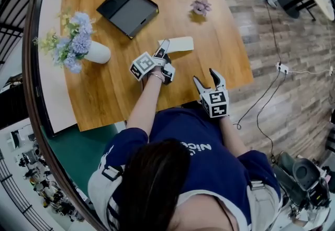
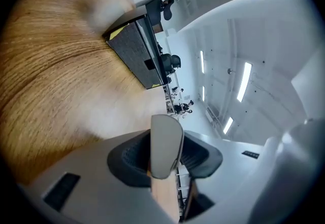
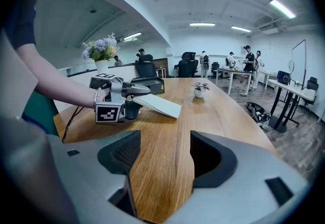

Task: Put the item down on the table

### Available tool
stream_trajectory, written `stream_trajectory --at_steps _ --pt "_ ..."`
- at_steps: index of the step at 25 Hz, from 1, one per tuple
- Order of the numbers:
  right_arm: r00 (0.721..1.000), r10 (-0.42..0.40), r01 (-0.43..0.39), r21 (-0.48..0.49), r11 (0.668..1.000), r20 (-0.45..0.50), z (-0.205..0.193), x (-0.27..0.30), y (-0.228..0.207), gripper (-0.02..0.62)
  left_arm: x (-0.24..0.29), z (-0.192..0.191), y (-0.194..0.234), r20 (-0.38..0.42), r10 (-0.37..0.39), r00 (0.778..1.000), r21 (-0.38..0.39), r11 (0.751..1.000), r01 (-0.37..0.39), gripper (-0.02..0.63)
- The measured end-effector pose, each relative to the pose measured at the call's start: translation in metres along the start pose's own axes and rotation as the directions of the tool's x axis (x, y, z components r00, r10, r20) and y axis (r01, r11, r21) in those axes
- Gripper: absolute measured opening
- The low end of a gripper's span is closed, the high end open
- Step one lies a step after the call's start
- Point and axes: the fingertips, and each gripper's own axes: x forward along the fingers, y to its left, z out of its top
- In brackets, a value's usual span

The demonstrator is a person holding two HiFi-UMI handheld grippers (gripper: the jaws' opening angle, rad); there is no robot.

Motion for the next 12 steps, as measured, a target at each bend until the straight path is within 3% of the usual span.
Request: stream_trajectory --at_steps 3,6,9,12 --pt "1.0 0.0 0.0 -0.002 1.0 -0.006 -0.001 0.0015 -0.0028 0.295 0.0005 0.0012 -0.0028 0.005 0.011 1.0 0.043 0.999 -0.012 0.155" --pt "1.0 0.007 -0.007 -0.006 1.0 -0.011 -0.0019 0.0027 -0.0028 0.295 0.0012 0.0008 0.0012 -0.002 0.086 0.996 0.133 0.987 -0.085 0.156" --pt "1.0 0.015 -0.015 -0.013 1.0 -0.014 -0.0012 0.0051 -0.0009 0.295 0.004 -0.0021 0.003 -0.036 0.159 0.987 0.256 0.956 -0.145 0.182" --pt "1.0 0.02 -0.02 -0.013 1.0 -0.014 -0.0013 0.0069 0.0003 0.296 0.0078 -0.0074 -0.0002 -0.068 0.213 0.975 0.403 0.9 -0.168 0.312"
